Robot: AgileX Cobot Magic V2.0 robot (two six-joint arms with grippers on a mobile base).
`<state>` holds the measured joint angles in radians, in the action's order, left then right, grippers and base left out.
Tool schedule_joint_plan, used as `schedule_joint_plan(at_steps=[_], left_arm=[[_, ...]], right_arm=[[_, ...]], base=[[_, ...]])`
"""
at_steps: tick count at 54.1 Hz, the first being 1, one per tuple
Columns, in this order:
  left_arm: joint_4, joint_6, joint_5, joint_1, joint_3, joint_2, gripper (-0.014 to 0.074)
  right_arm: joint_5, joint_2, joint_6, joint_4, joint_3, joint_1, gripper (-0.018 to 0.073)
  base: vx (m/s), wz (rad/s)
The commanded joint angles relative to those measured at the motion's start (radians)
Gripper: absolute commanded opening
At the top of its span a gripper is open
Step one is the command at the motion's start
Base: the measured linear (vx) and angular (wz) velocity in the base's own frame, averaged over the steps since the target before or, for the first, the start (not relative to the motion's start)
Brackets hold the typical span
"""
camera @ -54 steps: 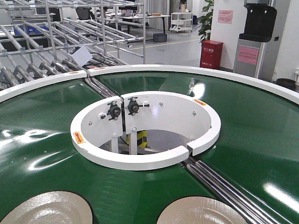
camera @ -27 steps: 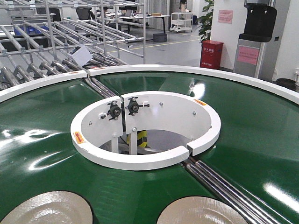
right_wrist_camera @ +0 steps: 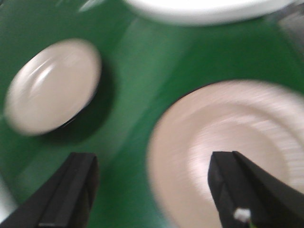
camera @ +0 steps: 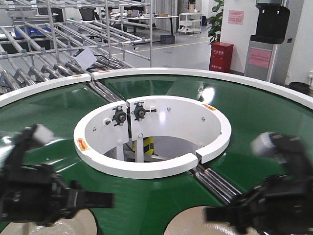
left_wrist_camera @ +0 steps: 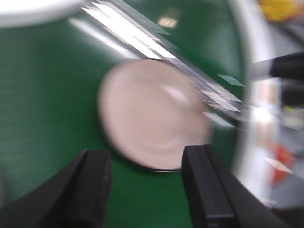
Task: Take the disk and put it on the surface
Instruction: 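Grasp the rim of the nearer beige plate with each gripper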
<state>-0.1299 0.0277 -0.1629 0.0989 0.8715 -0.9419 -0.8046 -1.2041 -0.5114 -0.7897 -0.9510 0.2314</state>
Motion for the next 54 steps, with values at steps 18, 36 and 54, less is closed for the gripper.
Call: schedule_joint_plan(at_steps=[18, 36, 54], left_arm=[[-0.116, -0.014, -0.014, 0.003, 0.065, 0.01, 0.0608], [-0.116, -0.014, -0.014, 0.003, 0.065, 0.01, 0.0608], [-0.116, -0.014, -0.014, 0.003, 0.065, 0.01, 0.0608]], right_arm=[[-0.182, -0.109, -0.181, -0.339, -0.053, -0.422, 0.0512], [-0.184, -0.109, -0.173, -0.348, -0.053, -0.608, 0.0512], [-0.182, -0.109, -0.223, -0.44, -0.053, -0.608, 0.0512]], base=[[0.0, 0.0], [0.0, 0.0], [0.0, 0.0]])
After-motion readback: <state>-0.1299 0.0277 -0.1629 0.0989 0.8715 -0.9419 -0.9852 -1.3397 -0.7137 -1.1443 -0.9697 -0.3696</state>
